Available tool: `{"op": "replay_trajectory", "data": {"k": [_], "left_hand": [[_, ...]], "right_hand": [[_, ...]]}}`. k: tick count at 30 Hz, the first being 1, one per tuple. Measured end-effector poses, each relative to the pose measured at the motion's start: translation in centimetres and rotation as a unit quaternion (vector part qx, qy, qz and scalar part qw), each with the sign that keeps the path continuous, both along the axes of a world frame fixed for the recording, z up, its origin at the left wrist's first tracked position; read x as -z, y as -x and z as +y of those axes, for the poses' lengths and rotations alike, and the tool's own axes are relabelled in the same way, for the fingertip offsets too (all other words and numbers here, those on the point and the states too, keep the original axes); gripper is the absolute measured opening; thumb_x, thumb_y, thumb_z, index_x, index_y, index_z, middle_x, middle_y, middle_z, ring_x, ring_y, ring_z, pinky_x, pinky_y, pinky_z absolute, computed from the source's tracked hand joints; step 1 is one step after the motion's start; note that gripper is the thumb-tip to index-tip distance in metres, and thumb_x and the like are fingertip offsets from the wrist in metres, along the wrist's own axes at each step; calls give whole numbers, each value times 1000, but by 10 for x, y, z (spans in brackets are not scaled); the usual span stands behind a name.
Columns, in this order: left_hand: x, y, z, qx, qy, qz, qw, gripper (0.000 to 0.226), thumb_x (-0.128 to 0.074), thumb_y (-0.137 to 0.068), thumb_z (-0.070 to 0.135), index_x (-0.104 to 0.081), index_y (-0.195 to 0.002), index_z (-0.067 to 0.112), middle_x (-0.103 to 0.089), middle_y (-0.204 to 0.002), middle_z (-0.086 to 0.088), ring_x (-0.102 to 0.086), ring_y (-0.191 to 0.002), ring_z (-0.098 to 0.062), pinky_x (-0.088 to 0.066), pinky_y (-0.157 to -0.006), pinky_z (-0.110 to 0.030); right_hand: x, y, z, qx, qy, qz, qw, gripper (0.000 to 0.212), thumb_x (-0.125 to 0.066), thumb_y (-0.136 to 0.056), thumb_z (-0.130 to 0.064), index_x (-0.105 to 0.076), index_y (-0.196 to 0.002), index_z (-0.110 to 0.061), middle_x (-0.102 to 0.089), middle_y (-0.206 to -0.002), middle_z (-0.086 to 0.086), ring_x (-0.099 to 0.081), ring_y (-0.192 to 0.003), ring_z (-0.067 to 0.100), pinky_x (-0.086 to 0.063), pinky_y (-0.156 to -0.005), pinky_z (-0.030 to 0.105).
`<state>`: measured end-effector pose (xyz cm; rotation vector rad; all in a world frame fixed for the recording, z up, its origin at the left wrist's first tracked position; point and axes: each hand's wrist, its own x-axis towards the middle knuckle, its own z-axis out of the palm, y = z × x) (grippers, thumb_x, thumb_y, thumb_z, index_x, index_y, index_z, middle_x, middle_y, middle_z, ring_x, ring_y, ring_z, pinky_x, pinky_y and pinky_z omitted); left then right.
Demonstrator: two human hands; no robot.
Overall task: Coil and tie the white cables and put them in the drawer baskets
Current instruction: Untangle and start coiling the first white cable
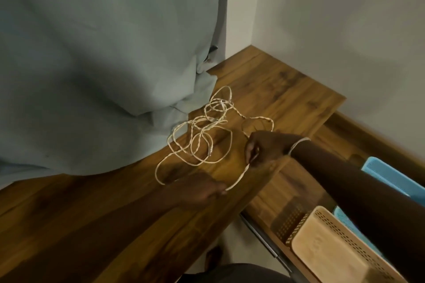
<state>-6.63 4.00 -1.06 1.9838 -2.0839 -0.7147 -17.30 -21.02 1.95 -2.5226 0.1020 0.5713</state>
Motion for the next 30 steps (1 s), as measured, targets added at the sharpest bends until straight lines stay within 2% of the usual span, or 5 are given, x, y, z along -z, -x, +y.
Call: {"op": "replay_trajectory", "data": {"k": [6,15,19,24,30], "left_hand": [[-62,38,-19,-108,33,542,833,32,-39,-102,27,-61,-111,6,-40,-60,9,-36,-54,-7,-32,-53,-25],[-205,12,-86,14,286,761,582,45,-17,-106,32,-44,-131,4,-64,-120,-10,-68,-82,-18,-53,-72,-30],[-214,-9,-106,-164,434,467,753,40,-31,-106,24,-38,-142,8,-50,-143,5,-53,-129,-16,-42,-109,-39],[-182,-31,-108,-206,385,-65,897,23,-38,-101,22,-51,-115,10,-69,-91,-1,-65,-81,-12,-41,-105,-52],[-176,-32,-95,-203,194,149,948,32,-36,-104,38,-59,-92,19,-53,-53,3,-55,-52,-17,-50,-59,-37]], "right_hand": [[-53,8,-34,82,-25,-162,983,16,-81,-74,-7,-73,-82,-19,-73,-81,-4,-68,-78,10,-55,-76,30],[-110,5,10,204,-280,-307,887,25,-46,-106,-23,-69,-95,-26,-58,-70,11,-62,-66,23,-61,-75,47],[-133,-7,39,175,-272,-223,920,22,-47,-105,-25,-62,-114,-11,-42,-62,2,-41,-50,11,-43,-45,28],[-162,-4,35,120,-90,-213,965,21,-54,-102,-24,-70,-105,-10,-58,-64,-6,-50,-48,3,-45,-51,25],[-179,3,15,118,44,-350,928,21,-73,-89,-28,-77,-96,-9,-73,-83,0,-67,-72,9,-56,-68,28]]}}
